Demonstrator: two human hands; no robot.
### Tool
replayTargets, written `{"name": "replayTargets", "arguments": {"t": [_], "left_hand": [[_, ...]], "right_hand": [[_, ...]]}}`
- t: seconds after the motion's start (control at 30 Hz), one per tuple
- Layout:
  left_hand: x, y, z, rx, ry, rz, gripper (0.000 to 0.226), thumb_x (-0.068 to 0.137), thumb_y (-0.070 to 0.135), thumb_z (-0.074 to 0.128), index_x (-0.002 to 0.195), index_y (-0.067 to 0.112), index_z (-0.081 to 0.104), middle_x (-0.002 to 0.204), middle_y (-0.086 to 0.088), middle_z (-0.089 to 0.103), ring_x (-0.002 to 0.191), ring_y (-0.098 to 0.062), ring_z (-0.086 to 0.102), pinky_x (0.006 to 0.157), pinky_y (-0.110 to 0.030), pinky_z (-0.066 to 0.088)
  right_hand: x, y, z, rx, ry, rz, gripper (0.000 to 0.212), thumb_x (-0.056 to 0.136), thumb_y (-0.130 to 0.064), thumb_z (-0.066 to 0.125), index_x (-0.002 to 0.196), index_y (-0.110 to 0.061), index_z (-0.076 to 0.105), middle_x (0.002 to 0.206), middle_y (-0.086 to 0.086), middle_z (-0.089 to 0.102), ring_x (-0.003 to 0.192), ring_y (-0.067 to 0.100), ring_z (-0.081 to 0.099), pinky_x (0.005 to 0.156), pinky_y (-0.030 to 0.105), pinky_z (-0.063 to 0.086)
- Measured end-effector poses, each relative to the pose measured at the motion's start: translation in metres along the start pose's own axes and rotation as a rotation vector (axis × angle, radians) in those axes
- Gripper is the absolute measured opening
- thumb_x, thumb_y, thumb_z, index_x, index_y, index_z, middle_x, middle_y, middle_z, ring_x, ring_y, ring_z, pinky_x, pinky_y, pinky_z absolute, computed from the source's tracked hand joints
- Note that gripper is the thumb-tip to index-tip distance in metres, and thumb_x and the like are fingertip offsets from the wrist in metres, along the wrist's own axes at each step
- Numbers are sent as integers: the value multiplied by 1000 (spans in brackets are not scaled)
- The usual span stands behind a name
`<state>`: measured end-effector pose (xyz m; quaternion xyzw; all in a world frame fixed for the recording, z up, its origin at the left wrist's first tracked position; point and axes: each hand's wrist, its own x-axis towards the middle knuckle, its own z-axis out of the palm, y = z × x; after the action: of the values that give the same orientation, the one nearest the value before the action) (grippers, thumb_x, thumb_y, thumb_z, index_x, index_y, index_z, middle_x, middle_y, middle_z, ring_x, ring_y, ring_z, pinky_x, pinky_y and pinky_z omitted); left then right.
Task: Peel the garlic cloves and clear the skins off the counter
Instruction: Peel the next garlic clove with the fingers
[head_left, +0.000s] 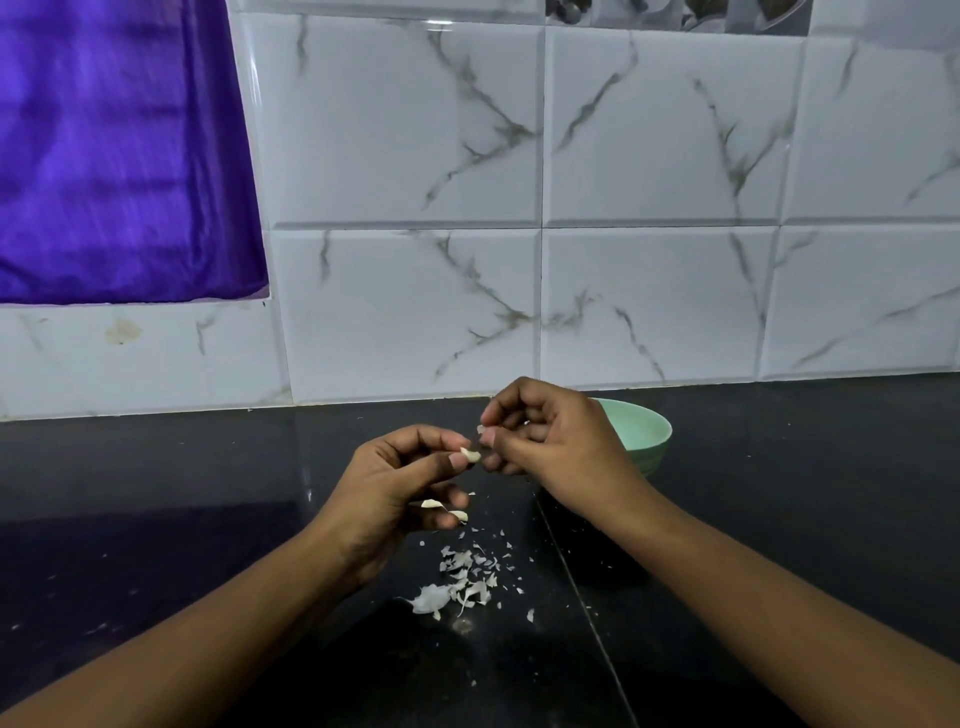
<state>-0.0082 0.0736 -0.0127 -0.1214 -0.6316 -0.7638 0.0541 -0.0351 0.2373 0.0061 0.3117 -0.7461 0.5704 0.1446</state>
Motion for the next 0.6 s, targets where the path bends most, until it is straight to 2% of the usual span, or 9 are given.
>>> {"name": "replayTargets", "arguments": {"t": [0.13,0.23,0.33,0.43,0.53,0.6], "left_hand": [[3,2,-4,-21,48,-2,9,74,3,62,80,10,63,74,-2,68,47,-11,60,36,-19,45],[5,4,-9,-46,66,-12,9,75,5,61,82,11,62,79,0,72,48,-9,62,36,-18,45],[6,6,-11,-45,56,-24,8,79,5,58,80,12,60,85,-1,75,51,-9,64,36,-17,44],[6,5,-10,-21,37,-33,8,78,5,58,77,13,58,86,0,75,53,-10,65,36,-16,44],[6,4,-10,14,29,-36,7,71,9,60,74,13,55,83,0,74,52,-9,64,35,-16,41],[6,2,-11,32,31,-44,7,71,9,60,74,13,55,79,0,73,49,-9,62,34,-15,38]], "right_hand": [[5,-5,-9,-100,-147,153,20,95,-8,52,88,-20,66,82,0,72,72,11,69,61,20,50],[6,-12,-19,-112,-291,195,19,96,-7,51,92,-16,66,78,4,72,65,15,68,62,21,53],[6,-14,-25,-112,-271,131,16,89,-2,60,87,-13,71,73,8,72,61,18,67,65,25,57],[3,-12,-18,-154,-227,73,7,80,-3,72,80,-9,73,68,5,71,60,11,64,61,20,54],[1,-7,-10,-258,-190,-27,17,70,-6,81,70,-17,68,61,-7,63,57,-1,55,58,13,44],[1,-4,-9,-234,-209,-34,23,72,1,77,70,-18,64,64,-9,61,60,-2,54,63,11,45]]}}
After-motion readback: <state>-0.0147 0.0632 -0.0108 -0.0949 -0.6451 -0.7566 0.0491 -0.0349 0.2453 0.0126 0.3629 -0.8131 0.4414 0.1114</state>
